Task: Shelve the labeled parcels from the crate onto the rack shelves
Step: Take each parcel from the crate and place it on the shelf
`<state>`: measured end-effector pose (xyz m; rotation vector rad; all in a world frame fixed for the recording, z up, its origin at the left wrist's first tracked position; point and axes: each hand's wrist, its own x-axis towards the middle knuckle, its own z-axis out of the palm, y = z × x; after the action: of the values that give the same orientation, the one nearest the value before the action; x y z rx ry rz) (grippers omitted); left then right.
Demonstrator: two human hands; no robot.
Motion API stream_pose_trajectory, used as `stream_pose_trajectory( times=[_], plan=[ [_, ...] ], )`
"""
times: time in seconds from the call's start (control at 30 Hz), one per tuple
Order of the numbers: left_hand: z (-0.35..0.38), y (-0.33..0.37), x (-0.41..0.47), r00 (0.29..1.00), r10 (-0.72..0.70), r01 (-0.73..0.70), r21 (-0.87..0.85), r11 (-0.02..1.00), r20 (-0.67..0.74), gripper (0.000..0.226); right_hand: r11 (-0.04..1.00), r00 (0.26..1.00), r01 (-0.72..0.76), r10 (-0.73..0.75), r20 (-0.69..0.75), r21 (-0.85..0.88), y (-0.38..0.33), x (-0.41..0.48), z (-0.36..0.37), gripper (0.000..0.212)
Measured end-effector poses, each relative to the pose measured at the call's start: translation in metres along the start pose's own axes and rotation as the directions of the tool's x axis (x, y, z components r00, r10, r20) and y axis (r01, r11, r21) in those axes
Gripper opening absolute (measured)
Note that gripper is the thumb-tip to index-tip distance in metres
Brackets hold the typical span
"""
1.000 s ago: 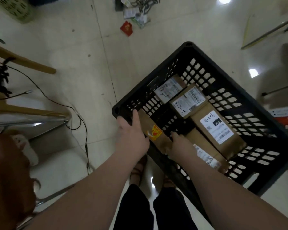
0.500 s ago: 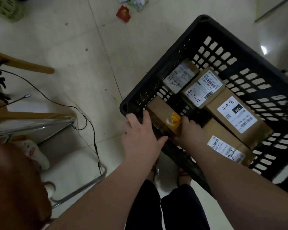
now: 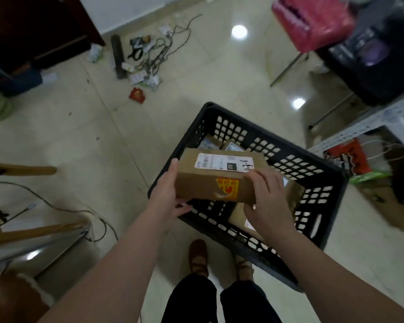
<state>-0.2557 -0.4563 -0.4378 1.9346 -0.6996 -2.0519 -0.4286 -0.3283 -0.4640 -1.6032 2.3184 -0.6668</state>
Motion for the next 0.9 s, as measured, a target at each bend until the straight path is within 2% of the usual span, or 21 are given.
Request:
stream_pose_trajectory(
  times=[0.07,0.13,0.17,0.27,0.33,0.37,0.4,0.43,0.47,0.5,0.53,0.6,0.67,0.77,0.8,0.87,0.9],
  plan=[
    [0.006,0.012,-0.019,0.993,-0.038,0.043,-0.04,0.998,0.111,0.064,0.995,0.983,0.098,-0.099,-0.155,-0.013,-0.006,-0.004,-0.031,0.058],
    [0.014,0.022,-0.039,0.977,0.003,-0.004,0.004,1.0,0.214,0.058,0.99,0.958,0.14,-0.144,-0.246,-0.035,-0.01,-0.006,-0.059,0.046],
    [0.018,0.027,-0.05,0.967,0.035,-0.041,0.018,0.999,0.252,0.058,0.992,0.958,0.124,-0.13,-0.256,-0.038,-0.011,-0.007,-0.072,0.048],
    [0.028,0.041,-0.076,0.941,0.132,-0.15,0.032,0.988,0.311,0.073,0.999,0.975,-0.01,0.017,-0.223,0.033,-0.017,-0.016,-0.106,0.073],
    [0.033,0.048,-0.09,0.92,0.2,-0.219,0.021,0.975,0.337,0.077,0.953,0.951,-0.181,0.232,-0.204,0.242,-0.028,-0.022,-0.129,0.093],
    [0.035,0.051,-0.098,0.907,0.228,-0.247,0.008,0.969,0.353,0.079,0.872,0.913,-0.27,0.367,-0.179,0.409,-0.034,-0.024,-0.14,0.101],
    [0.038,0.054,-0.106,0.892,0.251,-0.268,-0.005,0.963,0.377,0.081,0.725,0.856,-0.343,0.503,-0.12,0.597,-0.038,-0.024,-0.149,0.106],
    [0.042,0.057,-0.114,0.876,0.271,-0.29,-0.014,0.957,0.399,0.082,0.521,0.795,-0.374,0.606,-0.024,0.767,-0.041,-0.024,-0.158,0.109],
    [0.046,0.06,-0.122,0.859,0.29,-0.312,-0.018,0.95,0.423,0.081,0.304,0.75,-0.365,0.656,0.085,0.88,-0.042,-0.023,-0.166,0.111],
    [0.049,0.064,-0.13,0.844,0.304,-0.331,-0.016,0.943,0.442,0.08,0.129,0.723,-0.35,0.667,0.18,0.928,-0.042,-0.022,-0.173,0.11],
    [0.052,0.068,-0.137,0.83,0.317,-0.351,-0.012,0.936,0.459,0.077,0.021,0.712,-0.33,0.662,0.235,0.944,-0.042,-0.022,-0.18,0.109],
    [0.055,0.079,-0.147,0.802,0.349,-0.398,-0.002,0.917,0.485,0.069,-0.077,0.722,-0.275,0.642,0.259,0.958,-0.037,-0.022,-0.191,0.103],
    [0.057,0.092,-0.153,0.776,0.379,-0.445,0.011,0.896,0.505,0.066,-0.104,0.754,-0.248,0.603,0.259,0.963,-0.036,-0.024,-0.203,0.098],
    [0.062,0.106,-0.163,0.744,0.427,-0.48,-0.033,0.877,0.515,0.082,-0.058,0.775,-0.313,0.561,0.29,0.948,-0.038,-0.03,-0.209,0.086],
    [0.065,0.107,-0.167,0.743,0.451,-0.486,-0.065,0.872,0.494,0.09,-0.051,0.769,-0.326,0.566,0.297,0.944,-0.039,-0.032,-0.206,0.087],
    [0.074,0.102,-0.175,0.762,0.465,-0.491,-0.067,0.869,0.451,0.107,-0.083,0.74,-0.313,0.603,0.298,0.946,-0.043,-0.033,-0.197,0.097],
    [0.079,0.096,-0.177,0.772,0.436,-0.484,-0.017,0.875,0.462,0.115,-0.115,0.727,-0.292,0.618,0.299,0.949,-0.047,-0.034,-0.193,0.094]
  ],
)
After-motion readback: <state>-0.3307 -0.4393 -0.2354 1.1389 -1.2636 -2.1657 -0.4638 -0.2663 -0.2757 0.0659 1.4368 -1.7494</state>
